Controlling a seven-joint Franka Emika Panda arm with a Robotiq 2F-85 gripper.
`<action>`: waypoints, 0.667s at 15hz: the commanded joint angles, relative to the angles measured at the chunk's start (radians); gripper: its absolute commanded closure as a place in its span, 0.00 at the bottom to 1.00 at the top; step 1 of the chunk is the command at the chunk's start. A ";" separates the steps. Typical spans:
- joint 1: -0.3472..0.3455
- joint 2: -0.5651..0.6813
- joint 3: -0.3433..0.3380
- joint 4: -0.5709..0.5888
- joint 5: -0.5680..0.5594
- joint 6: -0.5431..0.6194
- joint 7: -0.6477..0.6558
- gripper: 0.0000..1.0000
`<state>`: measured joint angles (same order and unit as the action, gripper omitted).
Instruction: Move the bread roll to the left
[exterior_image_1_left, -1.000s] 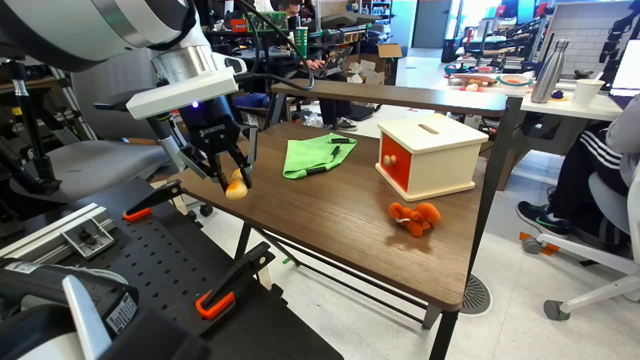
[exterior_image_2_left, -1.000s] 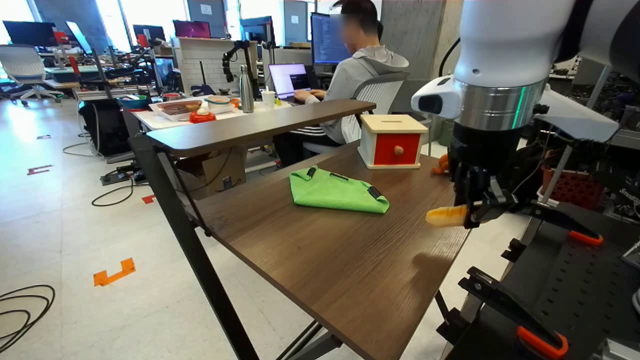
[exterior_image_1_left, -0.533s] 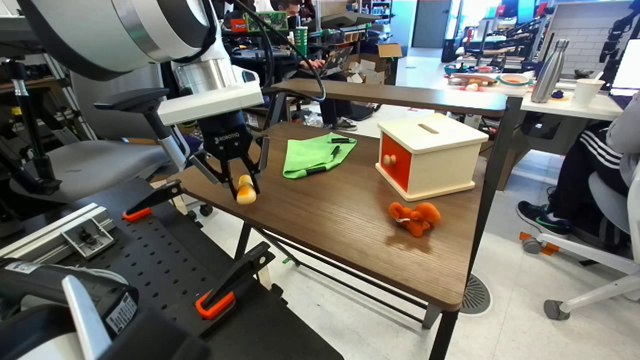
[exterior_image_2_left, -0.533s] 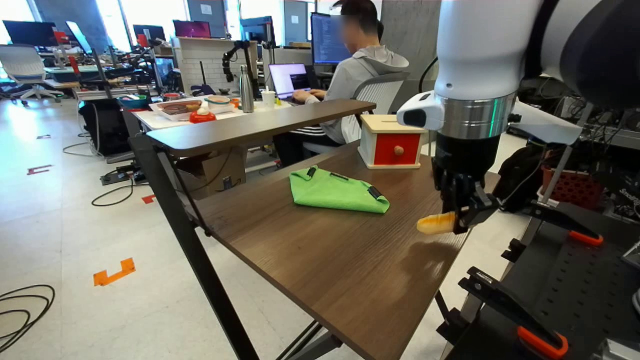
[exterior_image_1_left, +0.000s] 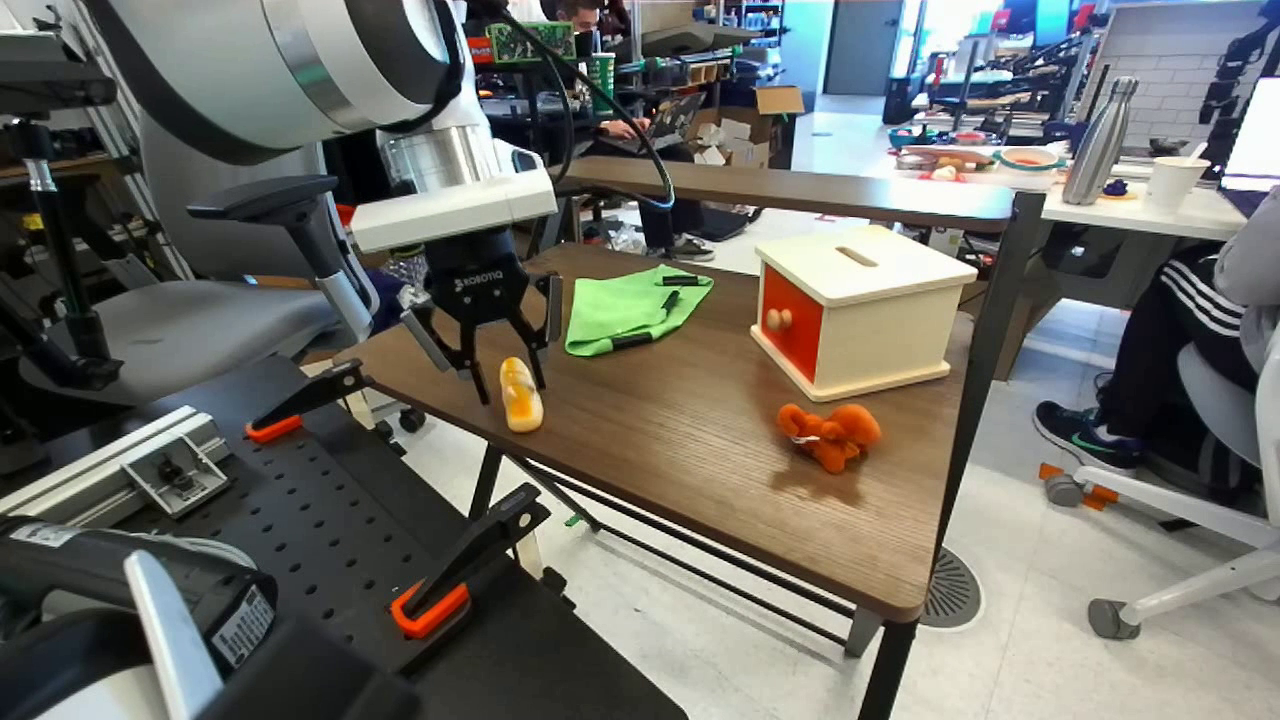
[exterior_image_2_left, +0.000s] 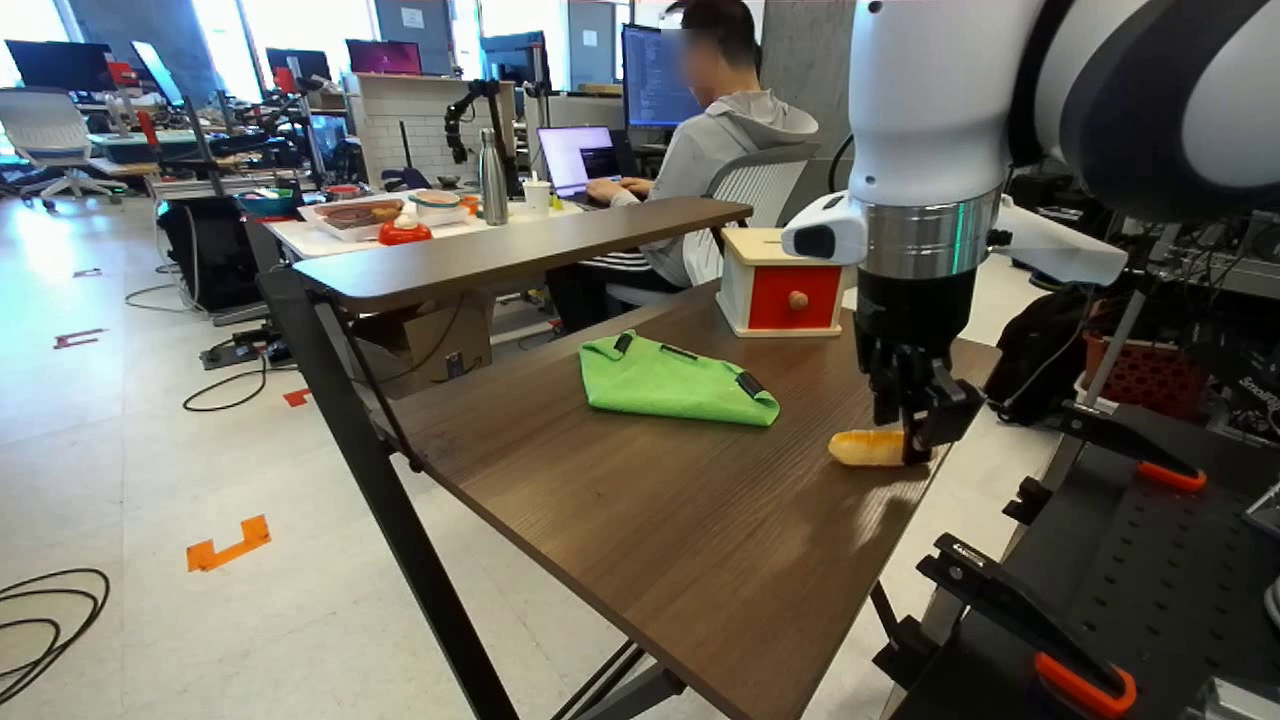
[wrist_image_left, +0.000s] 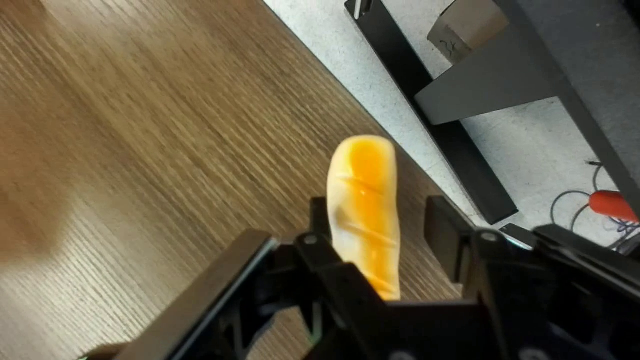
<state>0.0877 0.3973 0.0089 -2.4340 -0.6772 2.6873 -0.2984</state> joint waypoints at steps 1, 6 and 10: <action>-0.003 0.017 0.006 0.045 0.013 -0.053 -0.017 0.15; 0.003 0.018 0.000 0.066 -0.004 -0.089 0.005 0.00; -0.001 0.021 -0.002 0.075 -0.013 -0.042 0.018 0.00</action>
<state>0.0877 0.4018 0.0084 -2.3816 -0.6780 2.6230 -0.2939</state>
